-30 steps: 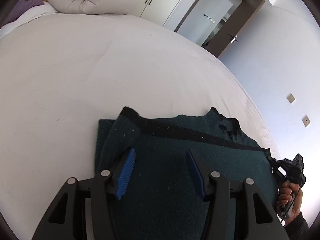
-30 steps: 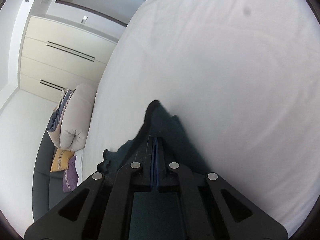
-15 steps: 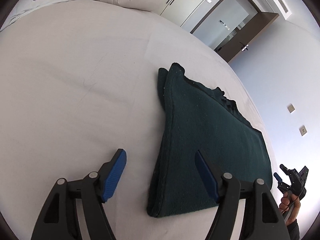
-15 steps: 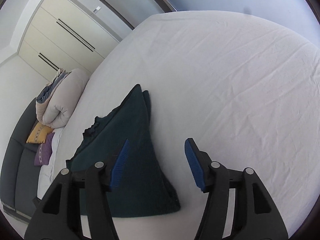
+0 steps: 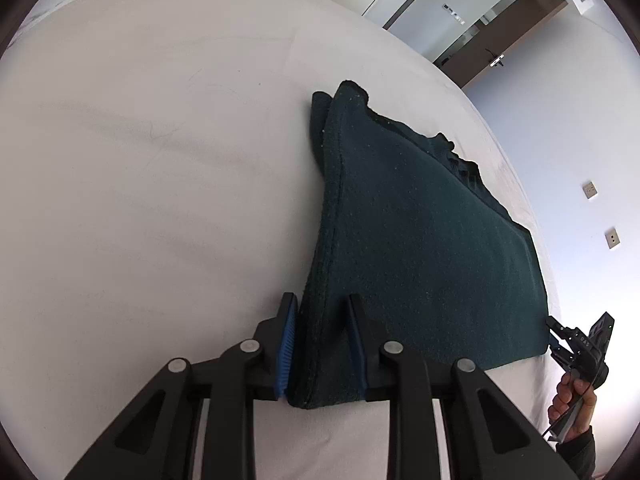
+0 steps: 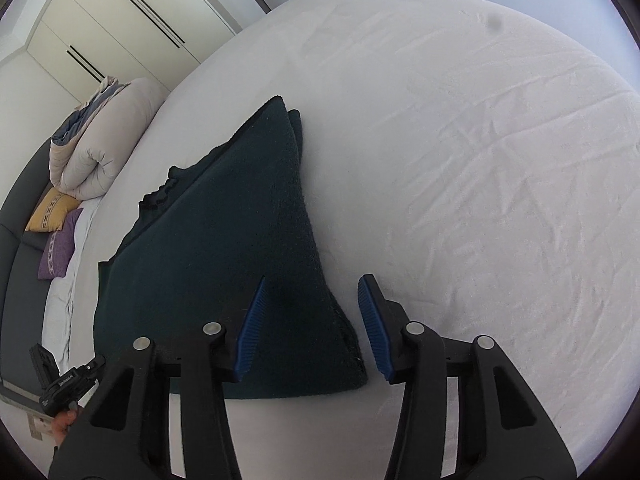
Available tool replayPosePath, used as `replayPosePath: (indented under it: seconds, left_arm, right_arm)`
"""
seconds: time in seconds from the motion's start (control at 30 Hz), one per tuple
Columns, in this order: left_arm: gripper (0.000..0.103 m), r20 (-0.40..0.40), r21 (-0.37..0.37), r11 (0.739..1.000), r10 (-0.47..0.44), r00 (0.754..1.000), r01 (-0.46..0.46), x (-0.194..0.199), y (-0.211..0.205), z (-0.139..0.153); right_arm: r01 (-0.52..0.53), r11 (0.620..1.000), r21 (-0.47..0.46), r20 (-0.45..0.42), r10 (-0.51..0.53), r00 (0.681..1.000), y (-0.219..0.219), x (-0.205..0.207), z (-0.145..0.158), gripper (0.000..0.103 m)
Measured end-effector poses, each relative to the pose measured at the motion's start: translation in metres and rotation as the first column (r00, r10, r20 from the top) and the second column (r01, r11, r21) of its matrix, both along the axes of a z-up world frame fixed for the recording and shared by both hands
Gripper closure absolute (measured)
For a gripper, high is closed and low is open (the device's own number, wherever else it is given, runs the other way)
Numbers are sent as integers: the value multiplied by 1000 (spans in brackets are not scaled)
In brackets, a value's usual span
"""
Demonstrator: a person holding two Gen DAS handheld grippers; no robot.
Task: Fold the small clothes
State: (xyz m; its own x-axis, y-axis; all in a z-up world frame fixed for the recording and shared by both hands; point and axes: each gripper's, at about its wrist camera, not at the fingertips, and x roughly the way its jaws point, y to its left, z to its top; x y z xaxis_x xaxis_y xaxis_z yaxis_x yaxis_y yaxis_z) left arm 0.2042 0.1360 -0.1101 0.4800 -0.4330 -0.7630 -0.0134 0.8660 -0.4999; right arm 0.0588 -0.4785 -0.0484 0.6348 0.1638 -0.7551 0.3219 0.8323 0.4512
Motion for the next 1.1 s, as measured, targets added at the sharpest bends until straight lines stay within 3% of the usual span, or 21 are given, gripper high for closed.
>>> replayPosePath:
  seconds: [0.07,0.17,0.23,0.3,0.37,0.4,0.5,0.6,0.9,1.0,1.1]
  left_arm:
    - [82,17,13,1000,5,1000,-6,-4,0,3]
    - [80,55,-17,1000,27,998,-26,-9,1,6]
    - [68,67,-47,999,18,998,-14,-10,2,6]
    - [68,73,-11,1000,-2,997,3,-11,-4,6]
    - [76,83,29,1000,-16,996,13,-13,-8,7]
    - [88,80,44,999,-18,997,14,-13,-9,7]
    - [90,85,55,998,-18,996,13,-14,-9,8]
    - [92,106,102,994,-39,994,29,-18,-15,13]
    - [92,127,104,994,-47,991,34,-31,-12,17]
    - [92,107,95,995,-40,993,30,-23,-12,6]
    - [92,92,48,998,-32,995,28,-18,-6,-2]
  right_arm:
    - [0,1000,-19,-1,0,1000,0,-3,0,71]
    - [13,999,39,50,-15,999,-9,-13,2,71]
    - [13,998,66,61,-17,998,-15,-17,2,71]
    - [-15,1000,26,31,14,999,-12,-15,1,71]
    - [-53,998,-31,14,53,998,-4,-15,1,72]
    - [-71,996,-56,11,71,997,0,-15,2,82]
    - [-87,987,-135,-10,87,996,9,-16,5,93]
    - [-85,983,-163,-7,84,996,12,-20,10,95]
    - [-83,989,-124,36,88,995,11,-43,34,96]
    - [-72,989,-129,-11,72,997,3,-40,15,96]
    - [-33,998,-55,-10,32,999,-13,-40,-5,96]
